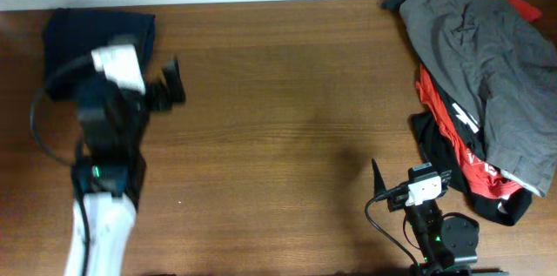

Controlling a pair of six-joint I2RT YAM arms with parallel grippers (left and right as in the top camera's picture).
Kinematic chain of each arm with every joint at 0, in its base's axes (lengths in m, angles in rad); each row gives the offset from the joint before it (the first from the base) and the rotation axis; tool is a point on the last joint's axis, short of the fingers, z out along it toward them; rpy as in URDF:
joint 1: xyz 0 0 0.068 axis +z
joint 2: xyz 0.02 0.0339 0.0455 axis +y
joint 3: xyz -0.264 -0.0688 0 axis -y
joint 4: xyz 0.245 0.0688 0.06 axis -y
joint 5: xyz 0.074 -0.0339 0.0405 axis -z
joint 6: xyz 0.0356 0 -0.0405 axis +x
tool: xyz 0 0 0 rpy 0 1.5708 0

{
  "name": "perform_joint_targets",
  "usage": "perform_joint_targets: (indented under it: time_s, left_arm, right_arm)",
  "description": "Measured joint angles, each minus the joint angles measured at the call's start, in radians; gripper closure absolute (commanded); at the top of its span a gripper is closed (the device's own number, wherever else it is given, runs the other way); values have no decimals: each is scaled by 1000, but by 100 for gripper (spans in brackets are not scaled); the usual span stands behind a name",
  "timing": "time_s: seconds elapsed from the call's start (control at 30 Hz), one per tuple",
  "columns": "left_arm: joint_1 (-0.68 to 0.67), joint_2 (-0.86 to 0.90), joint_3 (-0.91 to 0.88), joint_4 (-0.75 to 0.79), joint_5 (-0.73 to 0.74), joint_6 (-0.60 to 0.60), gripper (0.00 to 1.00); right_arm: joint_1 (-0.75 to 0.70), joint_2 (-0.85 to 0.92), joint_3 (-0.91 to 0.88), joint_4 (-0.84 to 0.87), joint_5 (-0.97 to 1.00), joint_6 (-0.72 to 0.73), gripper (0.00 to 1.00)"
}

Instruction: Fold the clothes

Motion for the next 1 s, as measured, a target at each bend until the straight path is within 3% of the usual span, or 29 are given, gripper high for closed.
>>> perform_joint_targets:
  time_s: [0.13, 0.43, 0.67, 1.0]
  left_arm:
    - [-1, -181, -266, 198, 81, 118, 1]
    - [-1, -557, -637, 236, 112, 192, 1]
    - [-1, -792, -791, 238, 98, 203, 1]
    - [-1, -930, -837, 115, 60, 204, 1]
  right_arm:
    - [0, -1, 0, 0, 0, -1, 1]
    - [0, -2, 0, 0, 0, -1, 2]
    - [0, -2, 0, 0, 0, 0, 1]
    - [0, -2, 0, 0, 0, 0, 1]
